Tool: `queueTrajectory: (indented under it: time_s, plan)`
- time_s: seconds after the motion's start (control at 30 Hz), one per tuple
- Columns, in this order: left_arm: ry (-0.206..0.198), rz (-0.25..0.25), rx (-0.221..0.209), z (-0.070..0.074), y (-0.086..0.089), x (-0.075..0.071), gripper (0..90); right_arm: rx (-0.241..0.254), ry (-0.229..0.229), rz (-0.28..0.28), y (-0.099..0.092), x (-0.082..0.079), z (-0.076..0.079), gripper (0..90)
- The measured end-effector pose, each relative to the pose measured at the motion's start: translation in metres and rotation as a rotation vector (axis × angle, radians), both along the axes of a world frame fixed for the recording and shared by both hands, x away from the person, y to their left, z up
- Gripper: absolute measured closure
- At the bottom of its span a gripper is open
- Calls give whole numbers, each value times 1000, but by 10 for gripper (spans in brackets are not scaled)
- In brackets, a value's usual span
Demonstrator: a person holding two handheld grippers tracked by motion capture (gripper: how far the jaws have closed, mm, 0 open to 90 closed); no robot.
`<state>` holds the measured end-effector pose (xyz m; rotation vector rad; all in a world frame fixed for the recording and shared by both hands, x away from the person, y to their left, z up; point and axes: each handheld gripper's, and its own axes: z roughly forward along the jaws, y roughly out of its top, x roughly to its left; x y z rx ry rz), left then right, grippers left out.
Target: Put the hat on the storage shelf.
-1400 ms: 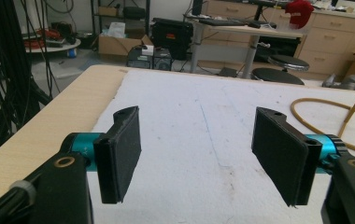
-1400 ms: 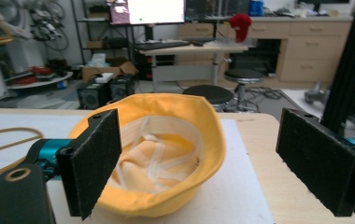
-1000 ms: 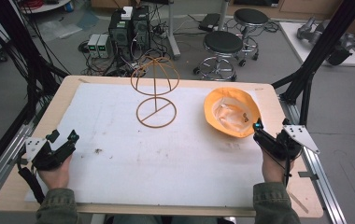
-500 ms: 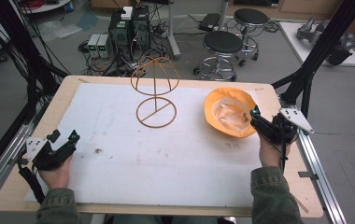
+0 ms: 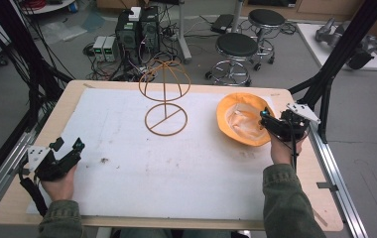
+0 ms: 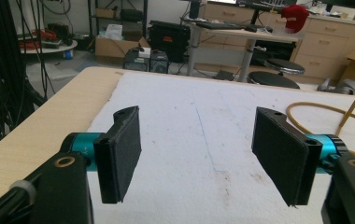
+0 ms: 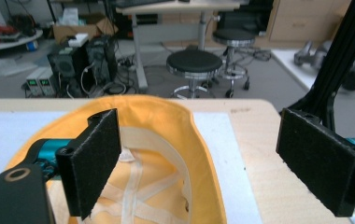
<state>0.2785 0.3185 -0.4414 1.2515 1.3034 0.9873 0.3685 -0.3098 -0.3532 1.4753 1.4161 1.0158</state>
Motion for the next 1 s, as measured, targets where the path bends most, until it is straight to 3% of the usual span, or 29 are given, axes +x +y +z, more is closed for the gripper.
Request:
queueTrajectory:
  time_s: [0.37,0.5,0.7,0.8,0.87,1.0]
  plan:
    - [1,-2,5,0,0,0,330,22,115,-24,-12,22,-19,120]
    - [-1,-1,2,0,0,0,330,63,192,2,-17,32,-29,117]
    - [0,-6,3,0,0,0,330,36,236,4,-10,38,-37,130]
    - [-2,-11,2,0,0,0,330,28,255,11,-8,40,-39,170]
    - [-2,-12,2,0,-1,0,330,-29,271,6,-3,40,-40,243]
    - [-5,-14,3,0,-1,0,331,-56,257,0,1,39,-39,315]
